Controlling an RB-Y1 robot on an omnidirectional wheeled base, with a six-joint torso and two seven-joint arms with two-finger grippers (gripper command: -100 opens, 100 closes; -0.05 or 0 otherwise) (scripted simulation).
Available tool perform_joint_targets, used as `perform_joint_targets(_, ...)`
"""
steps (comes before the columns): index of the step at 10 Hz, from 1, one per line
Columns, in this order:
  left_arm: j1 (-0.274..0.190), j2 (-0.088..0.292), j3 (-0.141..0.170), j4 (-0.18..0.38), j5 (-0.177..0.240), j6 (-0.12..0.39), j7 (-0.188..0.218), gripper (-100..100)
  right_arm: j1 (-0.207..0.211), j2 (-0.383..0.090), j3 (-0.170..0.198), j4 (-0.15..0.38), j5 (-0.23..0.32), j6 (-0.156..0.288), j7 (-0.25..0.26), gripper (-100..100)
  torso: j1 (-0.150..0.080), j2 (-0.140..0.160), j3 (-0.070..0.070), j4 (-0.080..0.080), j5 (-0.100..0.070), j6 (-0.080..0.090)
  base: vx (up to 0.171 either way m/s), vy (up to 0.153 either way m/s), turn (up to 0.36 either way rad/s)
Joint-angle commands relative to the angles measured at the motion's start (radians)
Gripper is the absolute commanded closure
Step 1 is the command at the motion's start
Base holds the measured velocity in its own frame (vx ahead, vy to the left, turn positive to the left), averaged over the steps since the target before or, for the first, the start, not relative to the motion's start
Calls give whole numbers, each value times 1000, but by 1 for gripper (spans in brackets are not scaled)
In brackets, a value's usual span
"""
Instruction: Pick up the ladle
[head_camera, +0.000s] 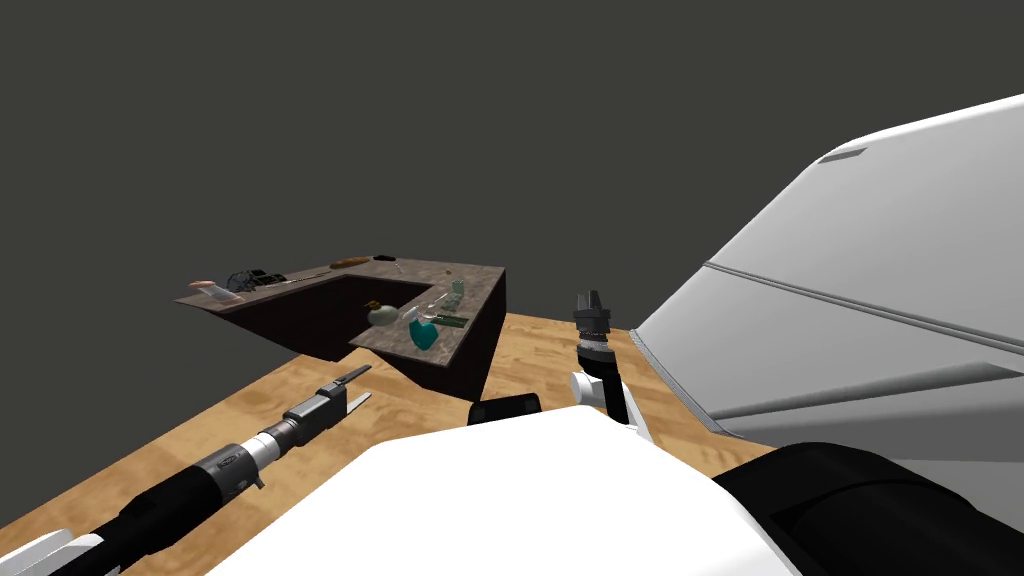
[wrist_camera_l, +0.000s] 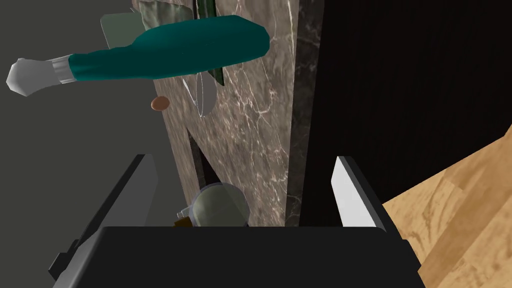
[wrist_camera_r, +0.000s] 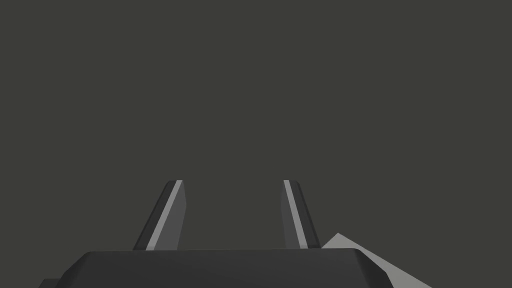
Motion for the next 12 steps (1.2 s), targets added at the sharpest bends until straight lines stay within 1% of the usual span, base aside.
perform_joint_targets(1, 22, 50, 0, 41, 0, -2, 46, -100, 0, 0, 0, 0, 0, 0, 0, 0, 0, 0, 0, 0, 0, 0, 73, -69, 67)
perform_joint_targets(2, 22, 76, 0, 41, 0, -2, 46, -100, 0, 0, 0, 0, 0, 0, 0, 0, 0, -1, 0, 0, 0, -1, 77, -84, 58)
perform_joint_targets(3, 46, 105, 2, 78, 1, -1, 86, -100, 0, 0, 0, 0, 0, 0, 0, 0, -1, -1, -1, 0, 0, 0, 84, -101, 134)
perform_joint_targets(4, 46, 136, 2, 78, 1, -1, 90, -100, 0, 0, 0, 0, 0, 0, 0, 0, -2, -2, -1, 0, 0, -1, 70, -90, 53)
perform_joint_targets(5, 46, 149, 2, 78, 1, -1, 90, -100, 0, 0, 0, 0, 0, 0, 0, 0, -1, -2, -1, 0, 0, 0, 52, -46, -71)
perform_joint_targets(6, 69, 187, 2, 113, 1, -2, 134, -100, 0, 0, 0, 0, 0, 0, 0, 0, 1, -1, 0, 0, 0, 0, 122, -88, 25)
perform_joint_targets(7, 69, 217, 2, 113, 1, -2, 134, -100, 0, 0, 0, 0, 0, 0, 0, 0, -1, -4, -2, -1, 0, 0, 111, -93, 69)
perform_joint_targets(8, 91, 247, 1, 148, 0, -3, 176, -100, 0, 0, 0, 0, 0, 0, 0, 0, -1, -4, -2, -1, 0, 0, 165, -66, 68)
perform_joint_targets(9, 91, 286, 1, 148, 0, -3, 176, -100, 0, 0, 0, 0, 0, 0, 0, 0, 0, -7, -4, -1, 0, 0, 148, -60, 26)
perform_joint_targets(10, 114, 319, -1, 182, -1, -5, 217, -100, 0, 0, 0, 0, 0, 0, 0, 0, 1, -7, -4, -2, 0, 0, 150, -62, 51)
perform_joint_targets(11, 114, 350, -1, 182, -1, -5, 217, -100, 0, 0, 0, 0, 0, 0, 0, 0, 1, -7, -4, -2, 0, 0, 128, -63, 31)
perform_joint_targets(12, 135, 380, -4, 214, -2, -8, 257, -100, 0, 0, 0, 0, 0, 0, 0, 0, 1, -6, -4, -1, 0, 0, 173, -89, 31)
